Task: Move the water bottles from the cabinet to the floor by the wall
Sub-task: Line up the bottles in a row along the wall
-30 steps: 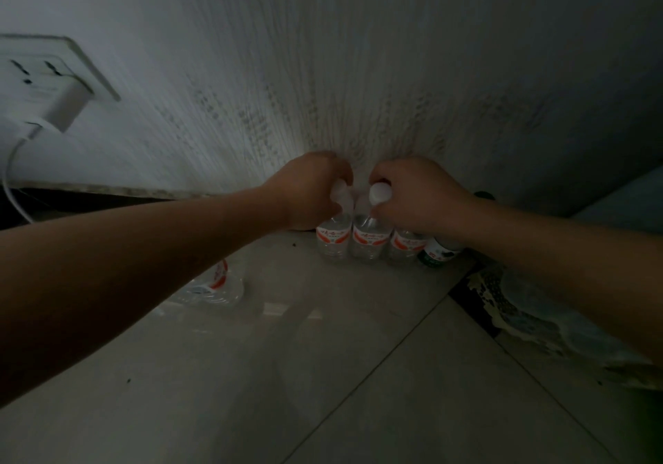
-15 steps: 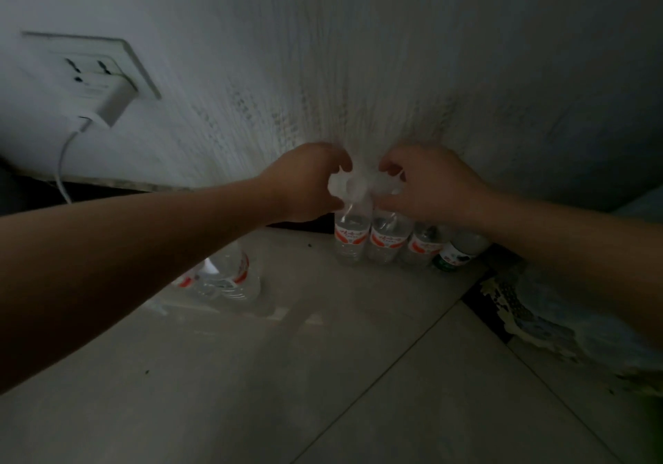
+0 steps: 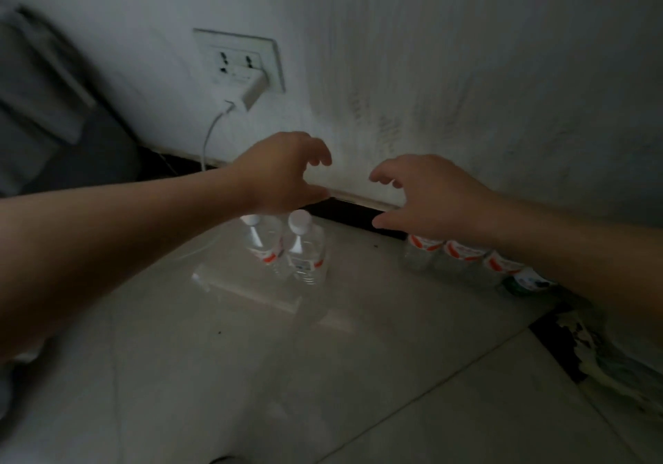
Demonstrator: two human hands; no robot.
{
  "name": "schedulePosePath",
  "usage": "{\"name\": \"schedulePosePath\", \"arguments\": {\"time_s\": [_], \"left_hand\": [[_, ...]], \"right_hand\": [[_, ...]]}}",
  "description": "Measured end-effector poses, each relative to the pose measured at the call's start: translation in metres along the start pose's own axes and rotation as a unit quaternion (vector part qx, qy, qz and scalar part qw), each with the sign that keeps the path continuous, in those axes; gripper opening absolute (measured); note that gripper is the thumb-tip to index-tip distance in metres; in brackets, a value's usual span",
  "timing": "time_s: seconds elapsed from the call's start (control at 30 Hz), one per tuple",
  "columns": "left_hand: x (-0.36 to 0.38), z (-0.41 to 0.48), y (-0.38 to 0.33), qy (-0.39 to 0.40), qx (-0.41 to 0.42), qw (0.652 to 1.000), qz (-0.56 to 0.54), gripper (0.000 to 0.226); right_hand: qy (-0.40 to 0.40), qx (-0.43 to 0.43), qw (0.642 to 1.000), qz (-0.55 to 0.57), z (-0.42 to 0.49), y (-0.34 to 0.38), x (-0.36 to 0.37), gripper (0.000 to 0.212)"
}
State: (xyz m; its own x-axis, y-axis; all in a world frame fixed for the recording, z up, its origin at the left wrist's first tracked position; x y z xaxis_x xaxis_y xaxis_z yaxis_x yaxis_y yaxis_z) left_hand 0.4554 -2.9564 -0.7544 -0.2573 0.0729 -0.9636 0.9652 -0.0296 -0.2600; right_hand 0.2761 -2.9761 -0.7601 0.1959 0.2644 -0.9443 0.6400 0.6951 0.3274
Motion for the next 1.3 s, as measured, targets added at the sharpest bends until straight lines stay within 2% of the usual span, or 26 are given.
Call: {"name": "schedulePosePath", "arguments": {"time_s": [0.2,0.4,0.57,0.9,1.3], "left_hand": [[-0.01,-0.025,0.047,-0.002,-0.068,0.997,0.038,0.045],[0.003,-0.038,0.077,0.045,-0.134,0.987,0.075,0.044],[0.013,-0.042,0.081,0.056,-0.129,0.988,0.062,0.049],[0.034,-0.038,0.074,0.101,-0.105,0.987,0.065,0.034],[0.035,-0.031,0.066,0.086,-0.098,0.99,0.05,0.025]], "right_hand": [[0.044,-0.067,0.997,0.01,0.032,0.042,0.015,0.062],[0.072,-0.116,0.99,0.027,0.05,0.063,0.035,0.061],[0.112,-0.152,0.982,0.013,0.06,0.075,0.049,0.044],[0.172,-0.165,0.971,-0.02,0.067,0.076,0.069,0.045],[0.124,-0.143,0.982,0.005,0.071,0.056,0.066,0.032]]}}
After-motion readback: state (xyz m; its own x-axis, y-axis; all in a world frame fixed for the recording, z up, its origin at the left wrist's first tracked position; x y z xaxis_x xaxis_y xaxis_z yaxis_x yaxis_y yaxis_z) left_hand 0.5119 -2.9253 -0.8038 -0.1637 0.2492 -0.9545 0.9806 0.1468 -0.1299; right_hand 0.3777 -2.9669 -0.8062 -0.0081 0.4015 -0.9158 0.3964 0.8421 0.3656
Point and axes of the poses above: each hand's wrist, its own z-axis towards the middle knuckle, its own x-axis out of the palm, y = z × x, the point moved 6 cm from there along z, towards the middle knuckle, and after that the axes turned 6 degrees about -x, right-handed, at the moved point
